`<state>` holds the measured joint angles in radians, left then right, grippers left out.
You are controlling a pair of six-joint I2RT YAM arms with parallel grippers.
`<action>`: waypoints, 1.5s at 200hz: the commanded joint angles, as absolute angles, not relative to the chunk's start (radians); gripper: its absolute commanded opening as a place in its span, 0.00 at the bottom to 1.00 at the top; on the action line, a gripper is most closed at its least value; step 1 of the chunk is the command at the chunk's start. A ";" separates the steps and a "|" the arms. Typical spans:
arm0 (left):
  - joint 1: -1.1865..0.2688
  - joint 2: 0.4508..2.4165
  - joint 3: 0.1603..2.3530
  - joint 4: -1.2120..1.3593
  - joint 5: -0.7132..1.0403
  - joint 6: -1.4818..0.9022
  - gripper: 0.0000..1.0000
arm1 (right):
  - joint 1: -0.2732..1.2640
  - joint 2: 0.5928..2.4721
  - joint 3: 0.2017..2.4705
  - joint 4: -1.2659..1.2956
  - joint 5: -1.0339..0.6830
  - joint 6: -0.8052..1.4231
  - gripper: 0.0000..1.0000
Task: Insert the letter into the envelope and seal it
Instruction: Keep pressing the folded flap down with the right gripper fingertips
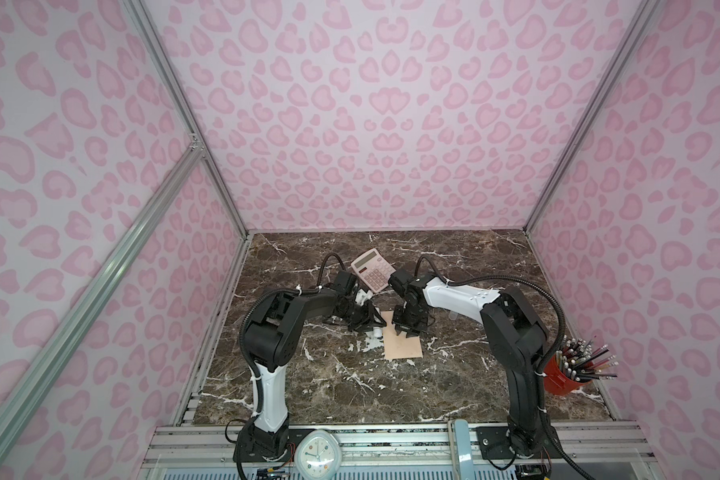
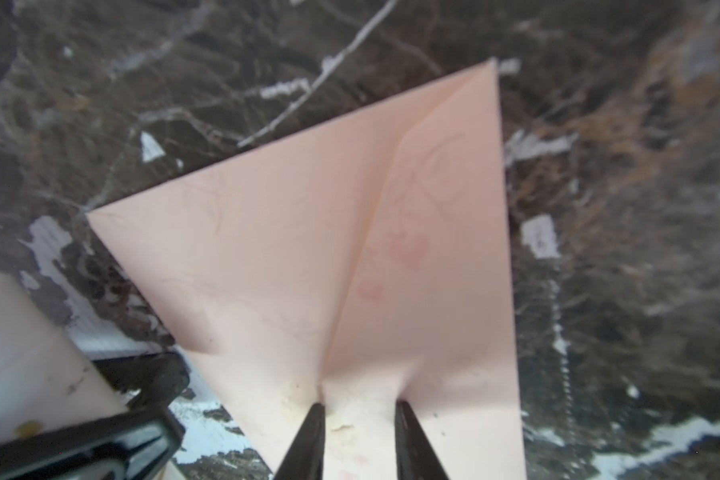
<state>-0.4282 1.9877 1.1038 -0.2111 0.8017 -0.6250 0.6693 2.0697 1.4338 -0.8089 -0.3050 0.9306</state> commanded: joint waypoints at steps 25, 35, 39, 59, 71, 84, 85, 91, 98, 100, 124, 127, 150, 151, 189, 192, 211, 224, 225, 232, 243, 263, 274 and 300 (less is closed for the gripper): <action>-0.428 1.987 1.103 -0.239 0.767 -0.611 0.04 | 0.655 2.077 1.354 -0.657 -0.390 0.901 0.27; -0.427 1.986 1.102 -0.239 0.766 -0.611 0.04 | 0.650 2.067 1.334 -0.651 -0.391 0.898 0.27; -0.428 1.987 1.103 -0.239 0.766 -0.611 0.04 | 0.646 2.064 1.328 -0.648 -0.392 0.897 0.26; -0.428 1.990 1.105 -0.239 0.768 -0.611 0.04 | 0.640 2.057 1.310 -0.637 -0.397 0.896 0.24; -0.428 1.991 1.106 -0.239 0.768 -0.611 0.04 | 0.638 2.059 1.311 -0.636 -0.397 0.896 0.22; -0.428 1.991 1.108 -0.241 0.768 -0.611 0.04 | 0.636 2.062 1.315 -0.633 -0.397 0.897 0.19; -0.428 1.991 1.108 -0.240 0.768 -0.611 0.04 | 0.635 2.063 1.316 -0.633 -0.397 0.897 0.18; -0.428 1.992 1.109 -0.242 0.768 -0.611 0.04 | 0.635 2.066 1.320 -0.635 -0.393 0.899 0.16; -0.428 1.991 1.109 -0.241 0.768 -0.611 0.04 | 0.636 2.071 1.324 -0.639 -0.390 0.900 0.15; -0.428 1.991 1.108 -0.241 0.769 -0.611 0.04 | 0.636 2.073 1.326 -0.640 -0.390 0.900 0.14; -0.428 1.991 1.110 -0.243 0.768 -0.609 0.04 | 0.641 2.098 1.349 -0.654 -0.375 0.898 0.11; -0.427 1.991 1.109 -0.242 0.768 -0.609 0.04 | 0.642 2.101 1.354 -0.658 -0.373 0.899 0.10; -0.427 1.991 1.109 -0.243 0.767 -0.608 0.04 | 0.647 2.123 1.380 -0.671 -0.362 0.899 0.09; -0.427 1.991 1.109 -0.244 0.767 -0.608 0.04 | 0.647 2.124 1.380 -0.670 -0.362 0.899 0.09; -0.427 1.991 1.109 -0.245 0.767 -0.606 0.04 | 0.654 2.142 1.416 -0.712 -0.336 0.897 0.09; -0.427 1.992 1.109 -0.245 0.770 -0.606 0.04 | 0.655 2.144 1.421 -0.718 -0.333 0.897 0.09; -0.427 1.993 1.112 -0.245 0.769 -0.607 0.04 | 0.665 2.162 1.457 -0.766 -0.299 0.896 0.10; -0.426 1.993 1.114 -0.247 0.771 -0.607 0.04 | 0.672 2.173 1.470 -0.785 -0.286 0.901 0.11; -0.426 1.993 1.115 -0.247 0.771 -0.607 0.04 | 0.672 2.173 1.471 -0.786 -0.285 0.902 0.11; -0.427 1.993 1.118 -0.247 0.771 -0.606 0.04 | 0.675 2.177 1.477 -0.796 -0.279 0.904 0.11; -0.426 1.993 1.121 -0.252 0.771 -0.604 0.04 | 0.679 2.185 1.476 -0.810 -0.270 0.906 0.12; -0.426 1.991 1.126 -0.259 0.771 -0.601 0.04 | 0.684 2.193 1.516 -0.826 -0.259 0.912 0.13; -0.426 1.990 1.129 -0.264 0.768 -0.597 0.04 | 0.686 2.194 1.520 -0.827 -0.257 0.915 0.13; -0.425 1.993 1.131 -0.269 0.768 -0.594 0.04 | 0.687 2.197 1.533 -0.833 -0.258 0.914 0.15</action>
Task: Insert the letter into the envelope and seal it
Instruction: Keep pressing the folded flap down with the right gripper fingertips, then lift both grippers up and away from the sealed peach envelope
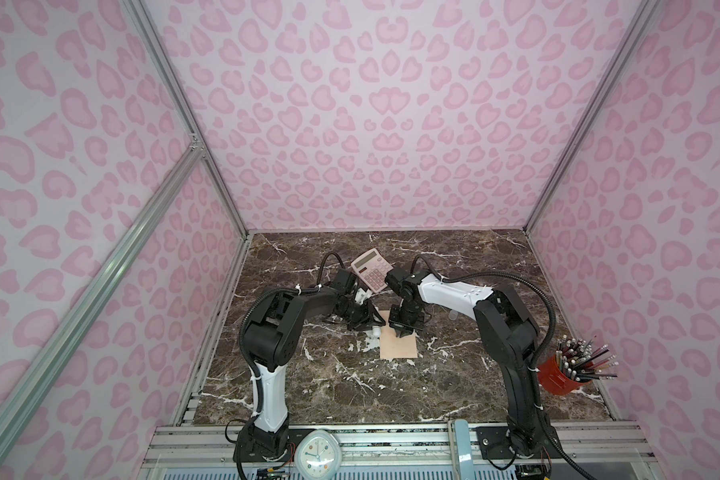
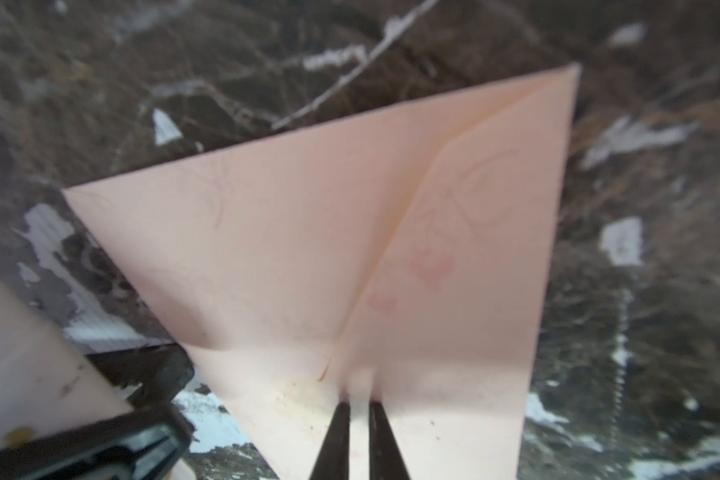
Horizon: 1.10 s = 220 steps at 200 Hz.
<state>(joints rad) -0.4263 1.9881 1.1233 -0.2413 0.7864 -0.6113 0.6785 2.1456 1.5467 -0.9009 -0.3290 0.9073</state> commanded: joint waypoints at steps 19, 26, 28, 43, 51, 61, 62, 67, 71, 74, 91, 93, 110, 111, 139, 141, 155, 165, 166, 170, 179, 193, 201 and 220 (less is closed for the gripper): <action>-0.425 1.994 1.132 -0.271 0.770 -0.593 0.04 | 0.687 2.193 1.542 -0.837 -0.265 0.910 0.16; -0.426 1.994 1.134 -0.274 0.770 -0.593 0.04 | 0.687 2.188 1.545 -0.843 -0.265 0.907 0.16; -0.426 1.994 1.134 -0.273 0.770 -0.594 0.04 | 0.687 2.187 1.545 -0.842 -0.265 0.907 0.16; -0.426 1.997 1.140 -0.282 0.768 -0.588 0.04 | 0.687 2.166 1.548 -0.850 -0.270 0.896 0.16; -0.425 1.999 1.144 -0.285 0.769 -0.584 0.04 | 0.685 2.152 1.551 -0.861 -0.270 0.888 0.17; -0.424 2.000 1.149 -0.291 0.769 -0.582 0.04 | 0.684 2.132 1.555 -0.875 -0.274 0.880 0.18; -0.424 2.000 1.148 -0.292 0.769 -0.581 0.04 | 0.684 2.130 1.555 -0.875 -0.275 0.878 0.18; -0.423 2.002 1.151 -0.294 0.768 -0.581 0.04 | 0.683 2.118 1.553 -0.880 -0.281 0.874 0.18; -0.424 2.002 1.152 -0.295 0.769 -0.580 0.04 | 0.683 2.109 1.554 -0.883 -0.283 0.871 0.19; -0.423 2.003 1.153 -0.296 0.768 -0.580 0.04 | 0.683 2.101 1.554 -0.886 -0.284 0.868 0.19; -0.422 2.008 1.157 -0.296 0.768 -0.580 0.04 | 0.682 2.067 1.560 -0.909 -0.294 0.845 0.20; -0.422 2.008 1.157 -0.296 0.768 -0.580 0.04 | 0.682 2.063 1.560 -0.912 -0.296 0.842 0.20; -0.422 2.010 1.160 -0.297 0.769 -0.580 0.04 | 0.680 2.027 1.563 -0.939 -0.298 0.823 0.22; -0.422 2.010 1.160 -0.296 0.769 -0.580 0.04 | 0.679 2.025 1.563 -0.940 -0.297 0.822 0.22; -0.422 2.003 1.164 -0.296 0.774 -0.580 0.04 | 0.664 1.952 1.551 -0.968 -0.289 0.801 0.23; -0.422 2.001 1.164 -0.296 0.775 -0.580 0.04 | 0.661 1.947 1.550 -0.970 -0.288 0.799 0.23; -0.422 1.989 1.167 -0.293 0.782 -0.578 0.04 | 0.648 1.914 1.542 -0.983 -0.279 0.788 0.23; -0.422 1.976 1.170 -0.288 0.794 -0.581 0.04 | 0.638 1.893 1.537 -0.994 -0.267 0.780 0.23; -0.422 1.974 1.170 -0.286 0.795 -0.581 0.04 | 0.636 1.891 1.537 -0.995 -0.265 0.779 0.23; -0.423 1.968 1.172 -0.282 0.800 -0.583 0.04 | 0.632 1.884 1.533 -0.998 -0.262 0.777 0.23; -0.422 1.949 1.171 -0.260 0.819 -0.590 0.05 | 0.621 1.865 1.527 -1.004 -0.253 0.770 0.24; -0.423 1.919 1.171 -0.232 0.842 -0.606 0.07 | 0.603 1.834 1.516 -1.006 -0.242 0.767 0.24; -0.423 1.906 1.177 -0.233 0.852 -0.606 0.08 | 0.593 1.815 1.507 -1.002 -0.237 0.766 0.24; -0.425 1.870 1.191 -0.245 0.861 -0.607 0.10 | 0.565 1.774 1.494 -0.995 -0.232 0.764 0.24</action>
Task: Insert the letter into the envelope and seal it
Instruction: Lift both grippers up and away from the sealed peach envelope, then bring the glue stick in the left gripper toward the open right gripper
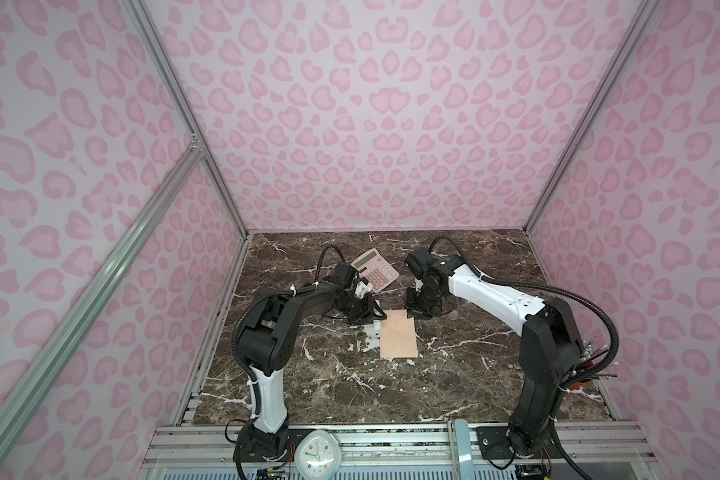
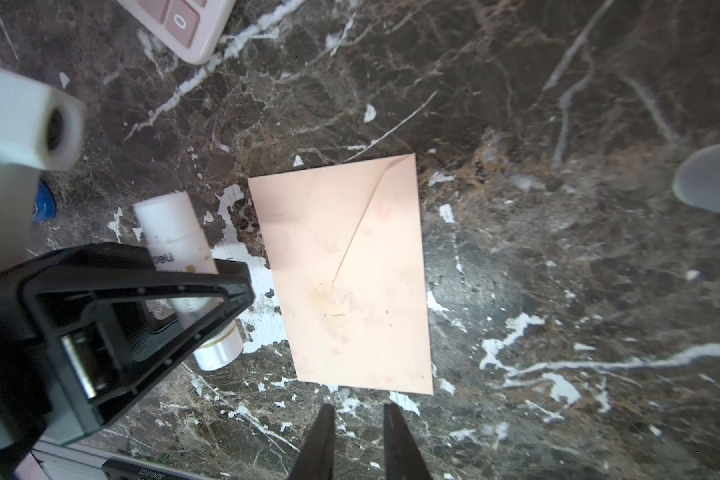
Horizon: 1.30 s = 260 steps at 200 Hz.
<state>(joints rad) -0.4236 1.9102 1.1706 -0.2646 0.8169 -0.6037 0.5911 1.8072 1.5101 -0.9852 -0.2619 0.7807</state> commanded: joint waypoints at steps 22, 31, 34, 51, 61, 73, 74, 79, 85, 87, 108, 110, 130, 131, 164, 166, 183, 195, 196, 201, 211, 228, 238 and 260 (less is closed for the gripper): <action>-0.424 1.812 1.208 -0.271 0.860 -0.599 0.11 | 0.530 1.719 1.468 -0.968 -0.232 0.755 0.24; -0.424 1.784 1.216 -0.281 0.856 -0.593 0.11 | 0.513 1.691 1.449 -0.943 -0.239 0.751 0.25; -0.424 1.775 1.220 -0.283 0.855 -0.591 0.12 | 0.507 1.682 1.446 -0.934 -0.241 0.749 0.24; -0.424 1.719 1.242 -0.305 0.836 -0.574 0.13 | 0.479 1.612 1.410 -0.859 -0.242 0.731 0.25; -0.424 1.684 1.254 -0.308 0.822 -0.566 0.13 | 0.463 1.566 1.384 -0.804 -0.242 0.718 0.25; -0.424 1.648 1.270 -0.307 0.808 -0.559 0.13 | 0.452 1.510 1.352 -0.728 -0.244 0.695 0.25; -0.424 1.647 1.272 -0.308 0.807 -0.560 0.13 | 0.451 1.506 1.350 -0.722 -0.244 0.692 0.25; -0.423 1.633 1.279 -0.307 0.799 -0.557 0.13 | 0.450 1.485 1.333 -0.684 -0.245 0.672 0.26; -0.424 1.619 1.287 -0.307 0.793 -0.557 0.13 | 0.451 1.458 1.312 -0.638 -0.248 0.648 0.27; -0.424 1.614 1.291 -0.305 0.791 -0.557 0.13 | 0.450 1.449 1.304 -0.624 -0.249 0.641 0.27; -0.423 1.573 1.320 -0.294 0.765 -0.560 0.13 | 0.451 1.359 1.215 -0.460 -0.276 0.571 0.31; -0.423 1.569 1.323 -0.293 0.763 -0.559 0.13 | 0.451 1.349 1.205 -0.446 -0.279 0.566 0.32; -0.424 1.524 1.333 -0.246 0.739 -0.563 0.13 | 0.456 1.260 1.110 -0.273 -0.305 0.512 0.34; -0.424 1.522 1.333 -0.242 0.738 -0.563 0.13 | 0.456 1.255 1.104 -0.265 -0.306 0.508 0.34; -0.425 1.457 1.339 -0.145 0.695 -0.586 0.12 | 0.494 1.096 0.921 0.058 -0.334 0.403 0.36; -0.425 1.453 1.339 -0.139 0.693 -0.591 0.12 | 0.496 1.088 0.909 0.078 -0.331 0.400 0.37; -0.428 1.420 1.328 -0.047 0.670 -0.612 0.12 | 0.507 1.041 0.848 0.175 -0.342 0.375 0.39; -0.430 1.402 1.317 0.001 0.657 -0.619 0.12 | 0.508 1.028 0.839 0.176 -0.348 0.372 0.40; -0.430 1.401 1.316 0.003 0.656 -0.619 0.11 | 0.508 1.028 0.840 0.175 -0.349 0.371 0.40; -0.431 1.395 1.317 0.013 0.655 -0.621 0.11 | 0.510 1.026 0.839 0.167 -0.354 0.366 0.40; -0.434 1.390 1.322 0.018 0.655 -0.620 0.12 | 0.509 1.025 0.845 0.153 -0.362 0.363 0.40; -0.438 1.381 1.328 0.019 0.655 -0.611 0.11 | 0.510 1.019 0.841 0.151 -0.370 0.369 0.40; -0.445 1.372 1.327 0.017 0.650 -0.597 0.11 | 0.513 1.017 0.839 0.153 -0.374 0.373 0.40; -0.457 1.348 1.314 0.022 0.638 -0.570 0.11 | 0.517 1.018 0.842 0.156 -0.404 0.388 0.40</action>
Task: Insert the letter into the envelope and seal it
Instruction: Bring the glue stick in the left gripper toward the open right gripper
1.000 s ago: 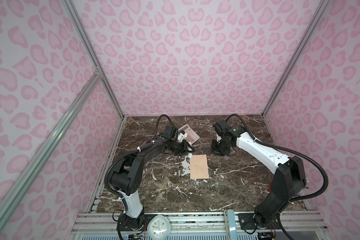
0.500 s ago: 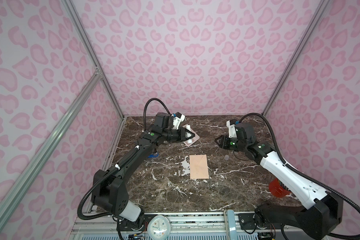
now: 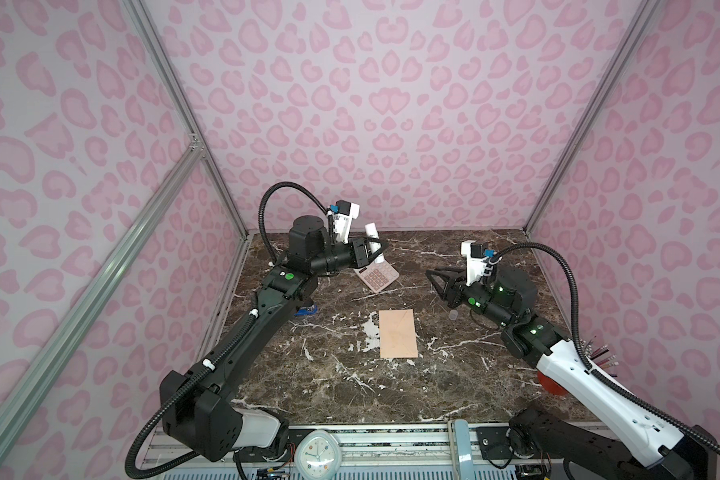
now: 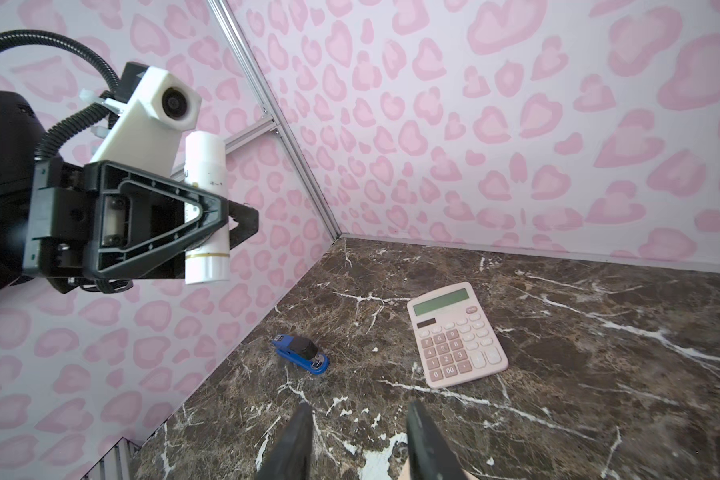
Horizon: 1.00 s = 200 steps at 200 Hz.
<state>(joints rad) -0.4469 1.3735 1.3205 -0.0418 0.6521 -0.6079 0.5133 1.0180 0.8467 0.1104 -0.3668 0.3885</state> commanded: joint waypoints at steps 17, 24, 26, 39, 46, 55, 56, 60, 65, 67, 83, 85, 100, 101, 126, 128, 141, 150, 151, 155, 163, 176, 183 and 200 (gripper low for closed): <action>-0.464 1.336 1.300 0.051 0.644 -0.566 0.10 | 0.526 1.029 0.844 0.170 -0.454 0.394 0.40; -0.467 1.333 1.292 0.069 0.652 -0.570 0.10 | 0.529 1.036 0.844 0.181 -0.478 0.406 0.40; -0.468 1.332 1.290 0.074 0.655 -0.571 0.10 | 0.529 1.037 0.844 0.186 -0.487 0.411 0.40; -0.468 1.331 1.274 0.124 0.700 -0.591 0.10 | 0.533 1.058 0.838 0.238 -0.560 0.442 0.42; -0.469 1.334 1.262 0.158 0.731 -0.606 0.09 | 0.535 1.071 0.838 0.269 -0.599 0.463 0.42; -0.470 1.336 1.241 0.218 0.765 -0.625 0.09 | 0.536 1.087 0.840 0.306 -0.641 0.497 0.44; -0.471 1.336 1.238 0.225 0.770 -0.628 0.09 | 0.536 1.088 0.840 0.312 -0.645 0.499 0.44; -0.471 1.336 1.227 0.243 0.784 -0.637 0.08 | 0.537 1.096 0.841 0.334 -0.661 0.516 0.45; -0.471 1.335 1.213 0.269 0.793 -0.645 0.08 | 0.539 1.106 0.840 0.362 -0.681 0.530 0.46; -0.471 1.335 1.208 0.279 0.797 -0.648 0.08 | 0.541 1.111 0.839 0.374 -0.689 0.536 0.46; -0.475 1.328 1.164 0.362 0.822 -0.668 0.07 | 0.549 1.144 0.850 0.439 -0.738 0.574 0.49; -0.476 1.327 1.160 0.369 0.824 -0.669 0.07 | 0.549 1.148 0.851 0.446 -0.745 0.578 0.49; -0.480 1.331 1.146 0.407 0.849 -0.679 0.07 | 0.555 1.179 0.865 0.496 -0.782 0.607 0.52; -0.480 1.332 1.145 0.408 0.850 -0.680 0.07 | 0.555 1.181 0.866 0.496 -0.785 0.611 0.52; -0.488 1.344 1.134 0.463 0.875 -0.698 0.07 | 0.566 1.232 0.899 0.531 -0.828 0.633 0.55; -0.488 1.346 1.132 0.468 0.876 -0.701 0.07 | 0.565 1.236 0.902 0.532 -0.833 0.634 0.55; -0.491 1.356 1.133 0.492 0.885 -0.714 0.07 | 0.566 1.258 0.921 0.543 -0.853 0.640 0.56; -0.492 1.363 1.134 0.501 0.891 -0.716 0.07 | 0.566 1.270 0.931 0.555 -0.864 0.648 0.56; -0.492 1.363 1.135 0.502 0.891 -0.716 0.07 | 0.566 1.272 0.932 0.557 -0.866 0.648 0.56; -0.492 1.367 1.136 0.505 0.892 -0.717 0.07 | 0.566 1.279 0.935 0.568 -0.871 0.656 0.56; -0.492 1.374 1.139 0.509 0.895 -0.718 0.07 | 0.567 1.290 0.942 0.583 -0.879 0.663 0.56; -0.494 1.386 1.143 0.522 0.907 -0.726 0.07 | 0.566 1.306 0.954 0.593 -0.892 0.670 0.55; -0.494 1.393 1.148 0.527 0.910 -0.730 0.07 | 0.566 1.315 0.960 0.596 -0.901 0.673 0.55; -0.494 1.409 1.156 0.546 0.921 -0.741 0.07 | 0.566 1.332 0.972 0.599 -0.910 0.676 0.51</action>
